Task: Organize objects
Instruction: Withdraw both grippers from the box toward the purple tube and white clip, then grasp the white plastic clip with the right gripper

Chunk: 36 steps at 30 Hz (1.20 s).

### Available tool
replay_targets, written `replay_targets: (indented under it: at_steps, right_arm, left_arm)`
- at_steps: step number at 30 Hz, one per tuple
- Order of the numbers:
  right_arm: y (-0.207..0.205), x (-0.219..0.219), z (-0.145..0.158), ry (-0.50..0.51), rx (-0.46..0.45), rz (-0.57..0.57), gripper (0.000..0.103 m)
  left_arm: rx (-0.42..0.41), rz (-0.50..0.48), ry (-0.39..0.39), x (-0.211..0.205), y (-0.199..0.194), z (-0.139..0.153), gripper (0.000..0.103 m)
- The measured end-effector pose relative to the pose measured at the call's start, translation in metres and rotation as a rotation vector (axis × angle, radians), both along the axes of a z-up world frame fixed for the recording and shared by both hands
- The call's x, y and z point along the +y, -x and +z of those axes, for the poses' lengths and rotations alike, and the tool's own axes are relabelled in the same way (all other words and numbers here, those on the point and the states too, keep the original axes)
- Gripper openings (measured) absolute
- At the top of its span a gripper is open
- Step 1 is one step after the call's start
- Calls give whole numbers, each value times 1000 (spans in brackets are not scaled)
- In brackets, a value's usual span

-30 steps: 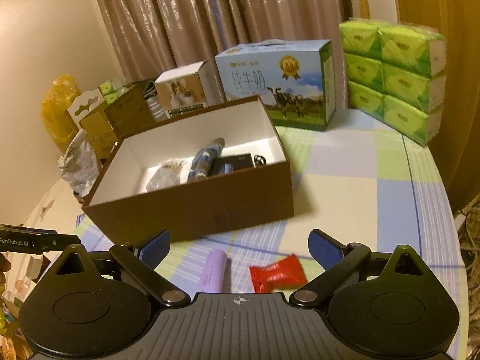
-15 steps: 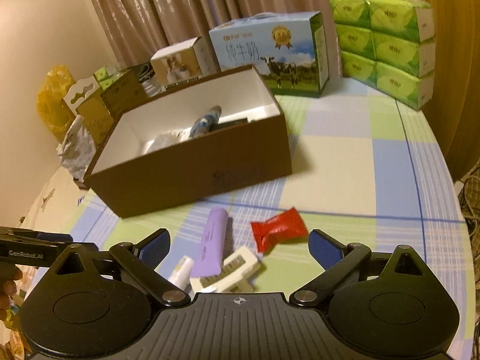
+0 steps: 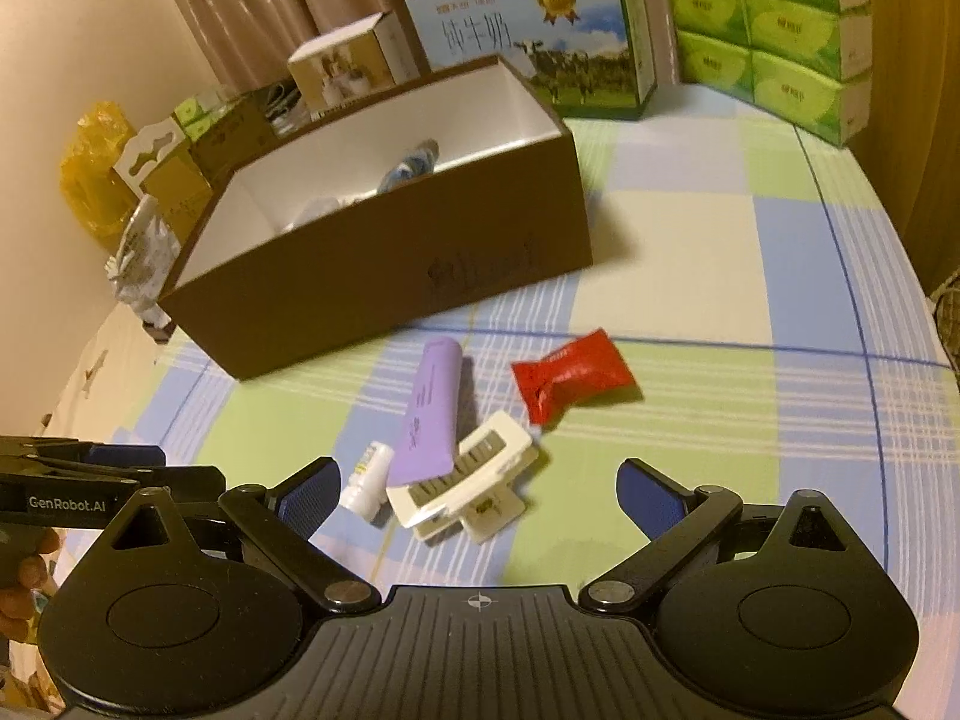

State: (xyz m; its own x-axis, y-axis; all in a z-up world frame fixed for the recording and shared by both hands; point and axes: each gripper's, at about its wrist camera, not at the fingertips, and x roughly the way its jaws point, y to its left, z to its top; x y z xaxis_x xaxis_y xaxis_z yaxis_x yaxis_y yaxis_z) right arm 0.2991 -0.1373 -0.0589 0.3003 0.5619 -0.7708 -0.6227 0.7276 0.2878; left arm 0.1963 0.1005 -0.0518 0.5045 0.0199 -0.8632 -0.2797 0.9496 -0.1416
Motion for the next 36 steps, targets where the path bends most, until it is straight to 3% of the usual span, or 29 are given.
replay_targets:
  at_steps: [11,18,24,28,32,36]
  right_arm:
    - [-2,3,-18,50,42,-25,95]
    - [-5,9,-28,52,75,-29,59]
    - [-10,20,-37,73,88,-20,37]
    - [-13,25,-44,70,99,-31,29]
    - [-15,27,-44,64,95,-24,11]
    - [-19,24,-41,104,80,-37,9]
  left_arm:
    - [40,-16,-5,-4,-5,-17,77]
    - [55,-27,-19,-6,-10,-24,77]
    - [66,-33,-20,-6,-16,-30,77]
    - [76,-36,-23,-5,-20,-35,77]
    - [82,-38,-25,-5,-23,-37,77]
    - [84,-58,-32,-8,-26,-40,77]
